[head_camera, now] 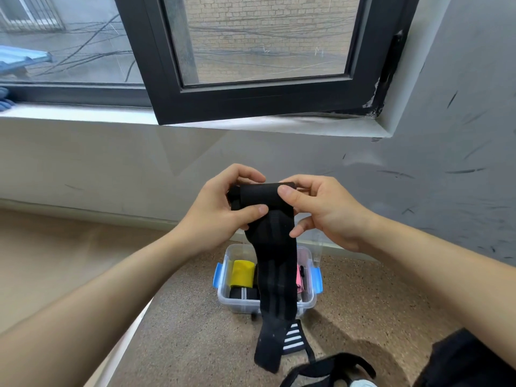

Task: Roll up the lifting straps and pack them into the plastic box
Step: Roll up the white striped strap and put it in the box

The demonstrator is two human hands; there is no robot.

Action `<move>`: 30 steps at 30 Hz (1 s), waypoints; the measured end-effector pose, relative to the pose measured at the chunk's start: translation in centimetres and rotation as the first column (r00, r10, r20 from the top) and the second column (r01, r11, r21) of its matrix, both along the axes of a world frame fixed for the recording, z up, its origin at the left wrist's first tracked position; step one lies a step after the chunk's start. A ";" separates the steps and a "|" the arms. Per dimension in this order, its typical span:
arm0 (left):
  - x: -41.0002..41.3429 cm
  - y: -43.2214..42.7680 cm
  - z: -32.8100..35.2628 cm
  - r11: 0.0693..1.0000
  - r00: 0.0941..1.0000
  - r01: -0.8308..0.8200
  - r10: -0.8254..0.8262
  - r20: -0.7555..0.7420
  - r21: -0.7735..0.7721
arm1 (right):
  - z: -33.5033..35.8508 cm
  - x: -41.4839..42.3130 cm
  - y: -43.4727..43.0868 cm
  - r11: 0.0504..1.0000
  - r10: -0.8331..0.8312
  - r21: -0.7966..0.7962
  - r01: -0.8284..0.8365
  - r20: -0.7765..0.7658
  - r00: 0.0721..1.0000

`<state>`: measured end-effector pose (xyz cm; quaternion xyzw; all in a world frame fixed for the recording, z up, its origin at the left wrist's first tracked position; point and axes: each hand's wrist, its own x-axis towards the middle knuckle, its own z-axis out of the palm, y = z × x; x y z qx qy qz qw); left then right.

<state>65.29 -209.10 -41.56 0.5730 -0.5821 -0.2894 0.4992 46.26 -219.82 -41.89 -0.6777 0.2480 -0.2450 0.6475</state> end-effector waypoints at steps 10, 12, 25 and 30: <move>0.2 -0.2 0.4 0.920 0.945 0.096 0.036 -0.325 0.379 | -0.4 -0.2 -0.2 0.998 -0.022 -0.066 0.022 0.013 1.000; 0.2 -0.3 0.3 0.928 0.937 0.067 0.068 -0.343 0.367 | -0.3 -0.1 -0.1 0.997 -0.014 -0.080 0.016 0.014 1.000; -0.3 -0.4 0.1 0.976 0.929 0.004 0.076 -0.362 0.217 | 0.0 -0.1 -0.3 0.996 0.045 0.076 -0.036 -0.112 0.993; -0.5 -0.5 -0.2 0.988 0.959 -0.081 0.114 -0.261 0.135 | 0.3 0.0 -0.3 0.987 0.054 0.159 -0.033 -0.126 0.991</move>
